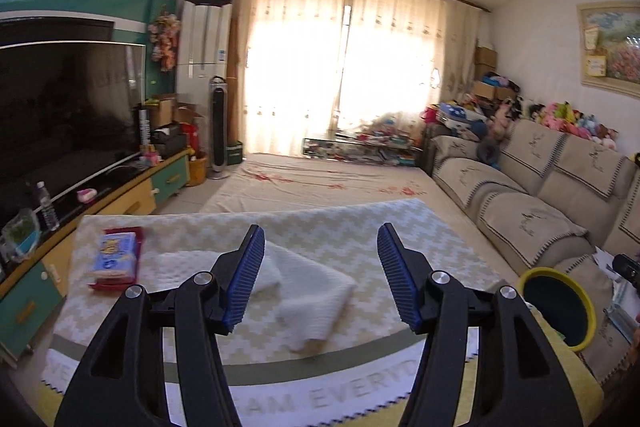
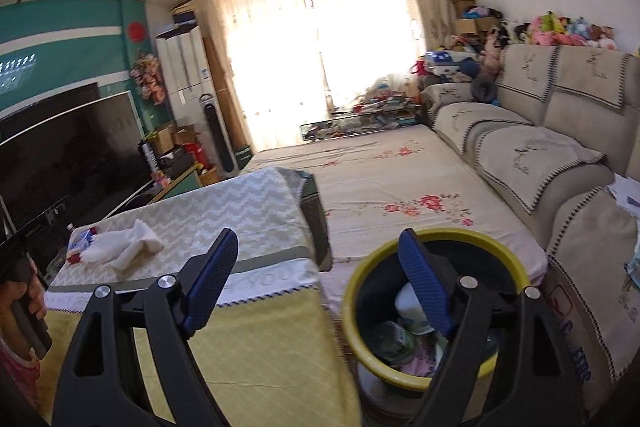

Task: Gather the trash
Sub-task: 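Move the right gripper to the white foam net sleeve and grasp it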

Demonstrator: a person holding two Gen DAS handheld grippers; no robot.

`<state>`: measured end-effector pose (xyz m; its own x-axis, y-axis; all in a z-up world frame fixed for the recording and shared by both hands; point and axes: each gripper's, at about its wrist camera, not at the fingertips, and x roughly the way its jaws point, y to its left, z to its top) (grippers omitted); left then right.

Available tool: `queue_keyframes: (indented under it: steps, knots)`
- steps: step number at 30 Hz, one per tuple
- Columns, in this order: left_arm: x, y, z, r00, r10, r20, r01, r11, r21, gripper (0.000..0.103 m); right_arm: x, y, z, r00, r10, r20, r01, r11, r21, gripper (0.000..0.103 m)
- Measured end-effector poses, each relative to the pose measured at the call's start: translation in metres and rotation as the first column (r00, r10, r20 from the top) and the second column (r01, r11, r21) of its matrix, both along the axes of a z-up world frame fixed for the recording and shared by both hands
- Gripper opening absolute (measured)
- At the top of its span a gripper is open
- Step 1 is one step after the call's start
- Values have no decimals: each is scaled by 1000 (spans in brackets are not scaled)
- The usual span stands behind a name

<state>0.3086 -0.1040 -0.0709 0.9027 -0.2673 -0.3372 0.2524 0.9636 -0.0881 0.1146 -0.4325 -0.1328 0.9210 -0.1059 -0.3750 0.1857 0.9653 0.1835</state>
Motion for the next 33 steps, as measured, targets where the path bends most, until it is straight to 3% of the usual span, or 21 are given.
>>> queue_keyframes:
  steps: [6, 13, 17, 25, 30, 33]
  knots:
    - [9, 82, -10, 979, 202, 26, -201, 979, -31, 64, 69, 74, 19, 963, 260, -67, -261, 965, 1, 78]
    - [14, 107, -28, 971, 237, -20, -238, 970, -49, 64, 142, 177, 14, 869, 460, -184, -482, 871, -99, 78]
    - [19, 114, -35, 966, 255, -39, -257, 965, -61, 66, 193, 218, -8, 821, 490, -294, -539, 835, -112, 78]
    - [23, 112, -43, 964, 256, -72, -260, 964, -61, 67, 263, 231, -61, 752, 471, -462, -540, 841, -21, 78]
    - [25, 109, -43, 966, 246, -83, -252, 965, -67, 68, 273, 239, -69, 745, 457, -486, -537, 843, -31, 78]
    - [26, 109, -43, 966, 245, -85, -251, 966, -65, 68, 276, 249, -72, 735, 450, -507, -548, 834, -55, 73]
